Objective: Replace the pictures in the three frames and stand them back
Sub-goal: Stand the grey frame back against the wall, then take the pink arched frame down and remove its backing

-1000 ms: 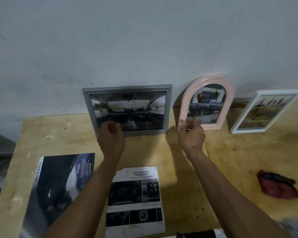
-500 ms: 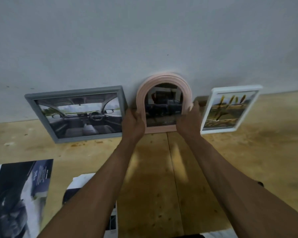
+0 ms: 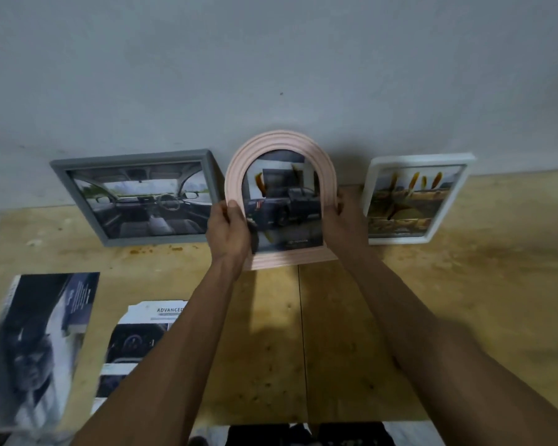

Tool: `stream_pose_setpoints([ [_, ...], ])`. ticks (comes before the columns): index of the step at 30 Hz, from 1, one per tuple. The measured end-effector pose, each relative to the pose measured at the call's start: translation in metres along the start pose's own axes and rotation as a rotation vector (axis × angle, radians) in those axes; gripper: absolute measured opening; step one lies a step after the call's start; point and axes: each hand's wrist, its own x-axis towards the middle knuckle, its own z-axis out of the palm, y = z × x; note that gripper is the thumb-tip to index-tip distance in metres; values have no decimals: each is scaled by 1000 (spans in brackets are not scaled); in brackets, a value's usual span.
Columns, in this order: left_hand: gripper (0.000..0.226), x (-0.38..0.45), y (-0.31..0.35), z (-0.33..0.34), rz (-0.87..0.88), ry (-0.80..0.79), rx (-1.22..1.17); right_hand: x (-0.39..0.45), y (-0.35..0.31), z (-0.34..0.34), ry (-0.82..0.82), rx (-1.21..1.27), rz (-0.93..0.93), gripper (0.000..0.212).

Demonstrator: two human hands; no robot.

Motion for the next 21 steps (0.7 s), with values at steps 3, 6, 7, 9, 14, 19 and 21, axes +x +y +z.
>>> stream_pose_setpoints([
  [3, 32, -23, 2, -19, -181, 28, -253, -24, -3, -10, -19, 63, 7, 24],
  [6, 35, -46, 0, -42, -290, 42, -357, -52, -6, -19, -114, 251, 43, 25],
  [7, 35, -53, -2, -51, -307, 35, -386, -63, -6, -22, -139, 294, 58, 24],
  [9, 33, -69, -8, -70, -330, 23, -434, -83, -1, -23, -173, 320, 89, 26],
  [14, 29, -110, -35, -113, -359, 22, -431, -144, 15, -19, -329, 413, 179, 33],
  [19, 27, -149, -64, -142, -447, -64, -422, -202, 22, -21, -312, 425, 111, 23],
  [21, 39, -159, -71, -149, -486, -97, -440, -221, 23, -24, -307, 385, 46, 24],
])
